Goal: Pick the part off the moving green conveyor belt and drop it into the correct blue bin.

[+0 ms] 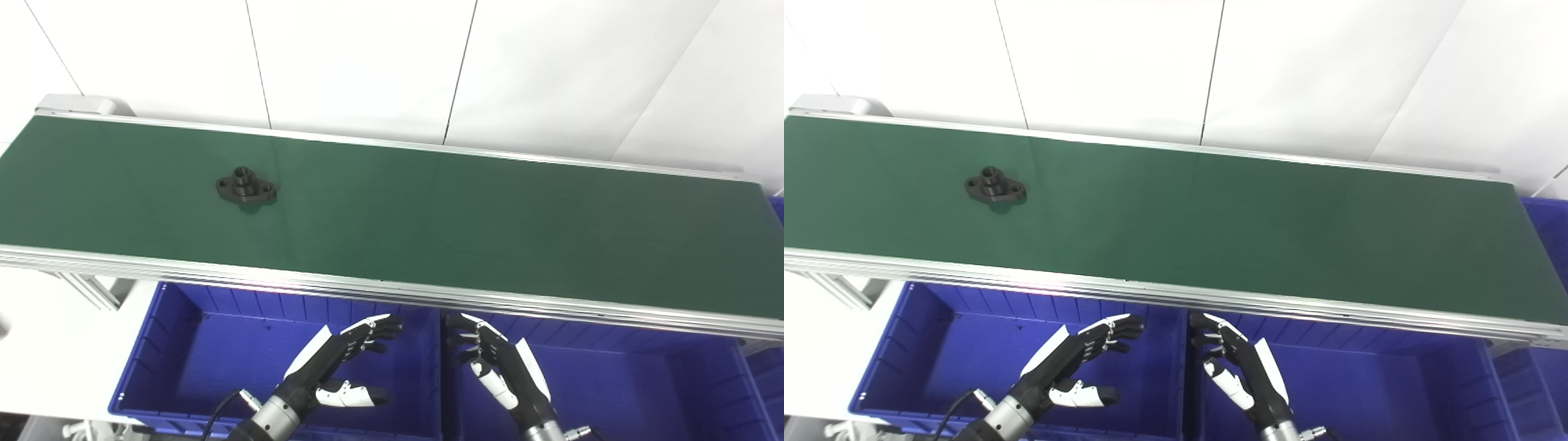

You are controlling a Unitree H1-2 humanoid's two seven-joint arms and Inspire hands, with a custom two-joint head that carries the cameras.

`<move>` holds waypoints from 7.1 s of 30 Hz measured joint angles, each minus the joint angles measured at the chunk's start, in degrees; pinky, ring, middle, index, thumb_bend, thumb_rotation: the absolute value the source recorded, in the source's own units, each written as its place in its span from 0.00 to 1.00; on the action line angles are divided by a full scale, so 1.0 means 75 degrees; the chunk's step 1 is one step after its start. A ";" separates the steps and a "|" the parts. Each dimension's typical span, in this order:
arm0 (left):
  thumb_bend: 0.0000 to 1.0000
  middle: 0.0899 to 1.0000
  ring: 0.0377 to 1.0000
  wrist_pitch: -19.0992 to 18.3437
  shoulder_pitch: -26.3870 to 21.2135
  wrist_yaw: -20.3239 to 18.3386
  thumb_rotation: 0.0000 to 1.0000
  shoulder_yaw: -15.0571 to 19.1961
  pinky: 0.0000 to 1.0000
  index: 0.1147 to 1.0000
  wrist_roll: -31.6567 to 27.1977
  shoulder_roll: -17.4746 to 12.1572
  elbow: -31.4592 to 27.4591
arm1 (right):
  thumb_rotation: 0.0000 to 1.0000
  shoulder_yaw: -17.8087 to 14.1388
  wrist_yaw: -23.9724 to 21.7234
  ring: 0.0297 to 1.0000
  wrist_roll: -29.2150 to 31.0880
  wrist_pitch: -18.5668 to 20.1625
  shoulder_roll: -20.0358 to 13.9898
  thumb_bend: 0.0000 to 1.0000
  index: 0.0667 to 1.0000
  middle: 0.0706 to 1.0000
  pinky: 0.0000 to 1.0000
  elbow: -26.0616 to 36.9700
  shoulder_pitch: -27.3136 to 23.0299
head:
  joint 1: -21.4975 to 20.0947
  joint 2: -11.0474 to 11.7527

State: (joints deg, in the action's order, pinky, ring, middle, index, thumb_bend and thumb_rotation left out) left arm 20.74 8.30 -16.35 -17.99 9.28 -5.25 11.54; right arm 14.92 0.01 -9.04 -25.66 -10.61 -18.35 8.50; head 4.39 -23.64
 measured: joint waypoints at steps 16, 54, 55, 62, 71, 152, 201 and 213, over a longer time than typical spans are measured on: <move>0.90 0.82 0.82 0.0168 -0.0187 0.0094 0.66 -0.0023 0.75 0.81 0.0022 0.0032 0.0435 | 0.94 0.0214 0.0111 0.69 0.0075 -0.0125 -0.0176 0.78 0.75 0.79 0.60 -0.0218 -0.0184 | 0.0152 0.0398; 0.89 0.85 0.84 0.0233 -0.0295 0.0099 0.65 -0.0061 0.76 0.84 -0.0002 0.0040 0.0497 | 0.81 -0.0941 0.1303 0.67 -0.1619 0.0380 -0.0784 0.87 0.79 0.78 0.56 0.3384 -0.1012 | -0.0187 0.0023; 0.88 0.85 0.84 0.0233 -0.0300 0.0099 0.64 -0.0062 0.75 0.84 -0.0002 0.0040 0.0497 | 0.80 -0.1010 0.1263 0.67 -0.1650 0.0381 -0.0784 0.87 0.79 0.79 0.56 0.3309 -0.1080 | -0.0187 0.0023; 0.89 0.85 0.84 0.0178 -0.0325 0.0099 0.65 -0.0063 0.75 0.83 0.0002 0.0041 0.0471 | 0.74 -0.1186 0.0880 0.67 -0.2099 0.0691 -0.0724 0.87 0.80 0.78 0.58 0.3112 -0.1738 | -0.0269 -0.0012; 0.90 0.85 0.84 0.0179 -0.0351 0.0090 0.63 -0.0072 0.77 0.83 -0.0009 0.0051 0.0488 | 0.72 -0.1055 0.0249 0.70 -0.3256 0.1964 -0.0600 0.88 0.80 0.78 0.60 0.3016 -0.2560 | -0.0317 0.0012; 0.87 0.85 0.84 -0.0143 -0.0174 0.0301 0.61 -0.0383 0.77 0.84 0.0166 0.0397 -0.0112 | 0.63 0.2035 0.0321 0.60 -0.6019 0.3671 0.0003 0.89 0.74 0.68 0.52 -0.2890 -0.6317 | -0.0059 -0.0398; 0.85 0.87 0.88 -0.0391 -0.0090 0.0128 0.69 -0.0355 0.84 0.91 -0.0037 0.0196 -0.0443 | 0.15 0.2158 -0.1680 0.30 -0.5505 0.5058 -0.0893 0.51 0.46 0.38 0.25 0.0391 -0.5247 | -0.1006 -0.0855; 0.83 0.87 0.89 -0.0502 0.0007 -0.0201 0.73 -0.0174 0.90 0.93 -0.0615 -0.0266 -0.0935 | 0.14 0.1441 -0.3025 0.22 -0.5811 0.5461 -0.1186 0.51 0.45 0.29 0.17 0.3685 -0.4695 | -0.2145 -0.1488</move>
State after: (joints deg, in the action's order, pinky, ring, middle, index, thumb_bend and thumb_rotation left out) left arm 16.98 8.35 -17.86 -19.30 4.66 -7.24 4.53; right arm 25.72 -22.68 -52.62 15.30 -19.51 9.29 -26.72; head -11.69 -34.80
